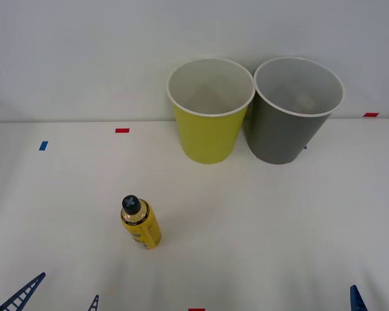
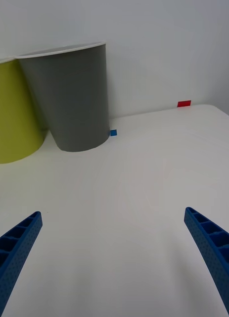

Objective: Put cans in the gray bin and PET bottles in the light green bin.

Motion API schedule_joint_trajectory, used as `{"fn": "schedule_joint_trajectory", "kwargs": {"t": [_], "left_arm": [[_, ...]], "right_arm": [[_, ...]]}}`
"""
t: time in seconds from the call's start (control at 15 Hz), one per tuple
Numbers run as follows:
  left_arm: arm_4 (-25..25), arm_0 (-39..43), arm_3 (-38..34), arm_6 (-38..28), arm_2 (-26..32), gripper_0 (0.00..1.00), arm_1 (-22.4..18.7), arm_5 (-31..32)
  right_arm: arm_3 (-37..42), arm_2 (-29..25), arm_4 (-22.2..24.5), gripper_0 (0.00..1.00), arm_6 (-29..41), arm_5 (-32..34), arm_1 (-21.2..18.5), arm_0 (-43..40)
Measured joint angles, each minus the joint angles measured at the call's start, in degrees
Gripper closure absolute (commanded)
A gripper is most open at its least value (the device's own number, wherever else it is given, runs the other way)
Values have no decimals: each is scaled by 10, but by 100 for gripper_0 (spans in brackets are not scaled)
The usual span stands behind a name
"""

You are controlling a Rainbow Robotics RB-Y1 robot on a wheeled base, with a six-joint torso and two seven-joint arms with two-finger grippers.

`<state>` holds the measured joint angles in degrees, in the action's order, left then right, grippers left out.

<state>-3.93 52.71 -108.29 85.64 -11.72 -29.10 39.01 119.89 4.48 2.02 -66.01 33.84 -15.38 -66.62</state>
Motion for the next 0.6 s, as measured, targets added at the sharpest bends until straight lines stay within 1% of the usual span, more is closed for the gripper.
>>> {"fn": "schedule_joint_trajectory", "kwargs": {"t": [0.07,0.27,0.4,0.6], "left_arm": [[10,-23,11,-2,-9,0,-18,2],[67,-94,36,-2,-78,0,-79,3],[74,-131,53,-2,-103,0,-98,3],[92,-173,65,-4,-126,0,-115,-1]], "right_arm": [[0,0,0,0,0,0,0,0],[0,0,0,0,0,0,0,0],[0,0,0,0,0,0,0,0],[0,0,0,0,0,0,0,0]]}}
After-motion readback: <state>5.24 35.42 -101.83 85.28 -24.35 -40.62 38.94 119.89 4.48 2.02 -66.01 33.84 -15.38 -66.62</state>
